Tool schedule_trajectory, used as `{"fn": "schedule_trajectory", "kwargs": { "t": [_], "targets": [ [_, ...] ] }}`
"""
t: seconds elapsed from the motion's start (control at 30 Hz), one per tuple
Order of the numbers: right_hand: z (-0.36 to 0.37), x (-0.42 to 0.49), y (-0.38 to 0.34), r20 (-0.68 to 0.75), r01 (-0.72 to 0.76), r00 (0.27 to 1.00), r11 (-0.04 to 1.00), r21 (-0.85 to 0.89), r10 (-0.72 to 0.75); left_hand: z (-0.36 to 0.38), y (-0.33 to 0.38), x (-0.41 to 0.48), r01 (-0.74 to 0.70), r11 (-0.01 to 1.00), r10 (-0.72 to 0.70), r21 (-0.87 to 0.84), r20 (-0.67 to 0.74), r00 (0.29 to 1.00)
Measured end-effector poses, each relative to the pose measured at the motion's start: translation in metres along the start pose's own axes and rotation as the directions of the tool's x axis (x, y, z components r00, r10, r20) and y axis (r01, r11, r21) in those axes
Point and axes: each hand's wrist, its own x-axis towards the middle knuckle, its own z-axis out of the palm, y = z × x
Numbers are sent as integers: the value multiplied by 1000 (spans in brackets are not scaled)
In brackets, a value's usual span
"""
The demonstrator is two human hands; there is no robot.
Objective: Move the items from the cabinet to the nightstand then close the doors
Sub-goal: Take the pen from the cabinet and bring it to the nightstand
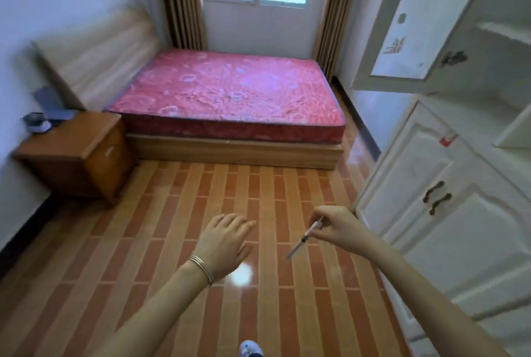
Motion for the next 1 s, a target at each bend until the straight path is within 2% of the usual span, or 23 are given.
{"fn": "schedule_trajectory", "kwargs": {
  "t": [0.17, 0.3, 0.43, 0.63, 0.77, 0.9, 1.0],
  "targets": [
    [3, 129, -27, 85, 150, 985, 989, 5, -150, -10, -84, 15, 213, 976, -213, 53, 0, 977],
    [8, 216, -63, 126, 296, 948, 955, -6, -293, -18, -137, 24, 394, 917, -391, 67, -56, 919],
    [30, 278, -99, 188, 390, 904, 921, 9, -384, -6, -184, 8, 539, 841, -537, 52, -36, 843],
    [74, 358, -141, 298, 486, 832, 874, 17, -469, 21, -250, -19, 637, 770, -638, 45, 18, 770],
    [103, 420, -188, 328, 546, 795, 838, -21, -510, 26, -320, -28, 674, 737, -675, 61, 13, 737],
    [109, 488, -254, 310, 575, 783, 818, -28, -540, 5, -406, -30, 712, 701, -711, 43, -41, 702],
    [108, 538, -305, 254, 571, 795, 821, -9, -550, -8, -464, -31, 703, 710, -700, 43, -67, 711]
  ]
}}
